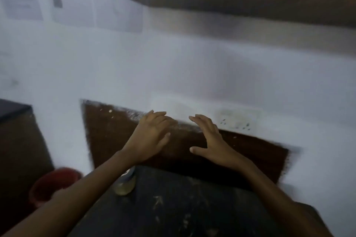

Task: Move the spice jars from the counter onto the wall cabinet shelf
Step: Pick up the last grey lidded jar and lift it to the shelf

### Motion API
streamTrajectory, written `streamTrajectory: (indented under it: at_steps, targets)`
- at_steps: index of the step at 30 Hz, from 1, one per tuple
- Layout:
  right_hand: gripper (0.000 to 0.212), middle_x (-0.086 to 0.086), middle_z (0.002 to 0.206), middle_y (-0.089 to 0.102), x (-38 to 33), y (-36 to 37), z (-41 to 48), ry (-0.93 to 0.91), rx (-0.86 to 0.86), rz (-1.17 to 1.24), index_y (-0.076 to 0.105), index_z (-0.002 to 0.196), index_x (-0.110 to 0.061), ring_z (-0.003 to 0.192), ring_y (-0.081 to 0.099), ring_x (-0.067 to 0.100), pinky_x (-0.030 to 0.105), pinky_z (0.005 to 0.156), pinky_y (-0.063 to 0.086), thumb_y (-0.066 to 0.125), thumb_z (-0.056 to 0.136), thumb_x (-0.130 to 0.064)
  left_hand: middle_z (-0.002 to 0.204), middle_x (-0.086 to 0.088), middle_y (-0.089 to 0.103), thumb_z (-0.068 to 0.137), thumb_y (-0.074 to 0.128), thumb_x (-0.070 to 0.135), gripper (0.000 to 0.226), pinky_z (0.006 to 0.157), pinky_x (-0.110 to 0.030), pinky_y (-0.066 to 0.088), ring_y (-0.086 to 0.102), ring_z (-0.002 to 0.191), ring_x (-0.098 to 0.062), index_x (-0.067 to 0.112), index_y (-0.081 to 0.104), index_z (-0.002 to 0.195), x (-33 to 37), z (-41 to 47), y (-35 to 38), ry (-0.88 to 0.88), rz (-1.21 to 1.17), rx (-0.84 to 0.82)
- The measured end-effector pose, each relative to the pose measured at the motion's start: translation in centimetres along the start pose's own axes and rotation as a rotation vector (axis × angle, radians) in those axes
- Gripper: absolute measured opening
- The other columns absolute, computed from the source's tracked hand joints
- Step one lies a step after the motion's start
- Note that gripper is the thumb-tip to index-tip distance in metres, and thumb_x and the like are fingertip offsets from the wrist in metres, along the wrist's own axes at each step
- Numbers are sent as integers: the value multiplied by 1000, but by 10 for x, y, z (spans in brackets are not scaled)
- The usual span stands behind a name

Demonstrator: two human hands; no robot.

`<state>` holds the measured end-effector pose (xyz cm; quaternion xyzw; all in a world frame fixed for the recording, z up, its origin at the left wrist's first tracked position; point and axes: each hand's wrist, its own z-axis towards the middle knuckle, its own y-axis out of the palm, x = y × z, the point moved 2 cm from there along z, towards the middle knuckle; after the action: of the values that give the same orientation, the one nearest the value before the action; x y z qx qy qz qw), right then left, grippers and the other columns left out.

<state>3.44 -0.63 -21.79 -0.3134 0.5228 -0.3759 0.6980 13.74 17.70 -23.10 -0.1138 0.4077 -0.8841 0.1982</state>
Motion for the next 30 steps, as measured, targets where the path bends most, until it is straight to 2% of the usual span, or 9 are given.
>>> streamTrajectory:
  at_steps: [3, 6, 9, 12, 15, 19, 22, 25, 30]
  targets:
    - [74, -12, 151, 3, 2, 68, 29, 11, -142, 49, 20, 142, -39, 140, 3, 20, 53, 111, 19, 65, 84, -28, 117, 2, 64, 82, 42, 36, 43, 102, -42, 33, 49, 119, -21, 20, 62, 116, -53, -57, 22, -169, -12, -77]
    - [68, -7, 150, 9, 6, 135, 50, 70, -232, 110, 28, 141, -32, 137, 11, 19, 42, 111, 22, 64, 84, -24, 119, -4, 63, 75, 40, 40, 55, 95, -44, 42, 56, 114, -29, 18, 61, 120, -93, -108, 53, -401, -72, -142]
    - [68, 4, 146, 20, 13, 207, 63, 160, -296, 203, 32, 140, -23, 135, 22, 22, 27, 105, 23, 66, 82, -18, 145, -10, 39, 74, 58, 36, 73, 104, -45, 37, 41, 130, -31, 16, 37, 141, -117, -158, 93, -734, -126, -297]
    - [72, 4, 146, 23, 17, 267, 73, 286, -327, 369, 29, 142, -18, 134, 28, 20, 25, 105, 29, 66, 81, -10, 153, -10, 23, 71, 65, 37, 93, 108, -51, 31, 27, 139, -28, 16, 17, 149, -131, -203, 130, -973, -297, -379]
    - [81, 0, 151, 21, 17, 302, 83, 407, -320, 520, 21, 146, -21, 137, 26, 16, 31, 109, 32, 66, 80, -4, 155, 2, 21, 79, 57, 43, 90, 112, -55, 19, 22, 142, -20, 21, 6, 150, -136, -226, 144, -989, -369, -397]
    - [85, 2, 151, 27, 18, 329, 91, 413, -311, 609, 21, 146, -21, 137, 29, 16, 38, 110, 34, 67, 78, 0, 155, 8, 20, 91, 52, 37, 88, 111, -57, 2, 16, 143, -16, 18, -12, 149, -132, -228, 140, -959, -365, -447]
    - [76, 3, 147, 35, 19, 336, 94, 430, -264, 615, 31, 142, -22, 133, 35, 16, 39, 107, 38, 67, 78, -2, 156, 4, 19, 94, 49, 33, 85, 113, -53, 4, 16, 143, -17, 17, -15, 148, -128, -225, 135, -951, -415, -432]
    - [68, 1, 142, 41, 22, 327, 91, 420, -242, 613, 40, 137, -20, 127, 41, 13, 29, 103, 41, 68, 78, -2, 156, 4, 18, 94, 51, 31, 91, 113, -52, 3, 15, 144, -18, 20, -23, 145, -125, -227, 131, -966, -478, -394]
    - [51, -3, 131, 50, 26, 283, 74, 317, -204, 620, 52, 125, -25, 115, 48, 6, 22, 95, 44, 68, 80, -8, 141, 22, 15, 86, 60, 12, 101, 114, -58, 10, 18, 142, -16, 35, -22, 140, -104, -221, 113, -853, -599, -358]
